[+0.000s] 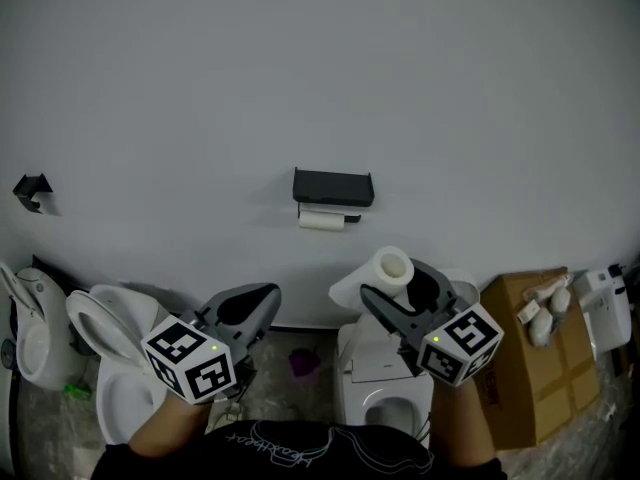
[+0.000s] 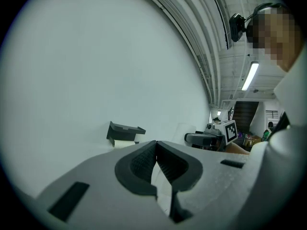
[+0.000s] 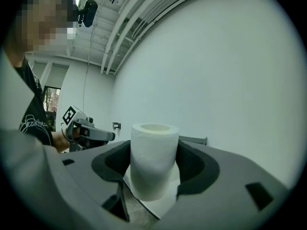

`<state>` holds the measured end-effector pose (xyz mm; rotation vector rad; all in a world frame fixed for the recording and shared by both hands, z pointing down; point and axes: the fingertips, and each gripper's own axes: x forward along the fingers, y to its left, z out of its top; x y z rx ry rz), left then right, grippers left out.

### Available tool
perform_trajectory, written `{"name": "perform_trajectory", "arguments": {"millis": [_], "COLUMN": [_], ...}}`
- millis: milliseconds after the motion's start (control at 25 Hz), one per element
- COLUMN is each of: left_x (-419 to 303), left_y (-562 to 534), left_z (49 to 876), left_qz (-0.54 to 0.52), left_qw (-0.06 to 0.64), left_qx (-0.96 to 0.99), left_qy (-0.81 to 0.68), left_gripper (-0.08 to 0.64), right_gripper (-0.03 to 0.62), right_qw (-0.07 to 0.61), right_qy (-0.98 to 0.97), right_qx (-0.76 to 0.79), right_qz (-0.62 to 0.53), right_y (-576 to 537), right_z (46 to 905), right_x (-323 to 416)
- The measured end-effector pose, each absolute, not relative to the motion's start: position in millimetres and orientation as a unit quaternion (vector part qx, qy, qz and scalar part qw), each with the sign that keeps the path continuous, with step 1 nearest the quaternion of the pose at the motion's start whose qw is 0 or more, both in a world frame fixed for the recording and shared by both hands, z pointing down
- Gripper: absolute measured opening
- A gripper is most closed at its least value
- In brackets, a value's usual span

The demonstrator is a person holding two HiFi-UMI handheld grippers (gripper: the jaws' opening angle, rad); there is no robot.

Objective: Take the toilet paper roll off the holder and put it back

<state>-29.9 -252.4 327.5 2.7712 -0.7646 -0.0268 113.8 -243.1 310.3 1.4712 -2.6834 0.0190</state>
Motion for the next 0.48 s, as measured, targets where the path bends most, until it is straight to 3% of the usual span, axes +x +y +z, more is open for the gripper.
{"name": "perform_trajectory", "arguments": {"millis": [480], "left_x": [-15.8], "left_y": [-220.6], "left_z": [344.6], "left_qz": [0.003], "left_qw": [0.142], "left_qx": [0.954], "left_qy": [-0.264], "left_gripper": [0.005], "right_gripper": [0.288], "right_qw": [-0.004], "right_qy": [-0.892], "right_qx": [0.451], "right_qz": [0.034], "right_y": [-200.8], "right_z": [334.1], "right_x": [106.3]}}
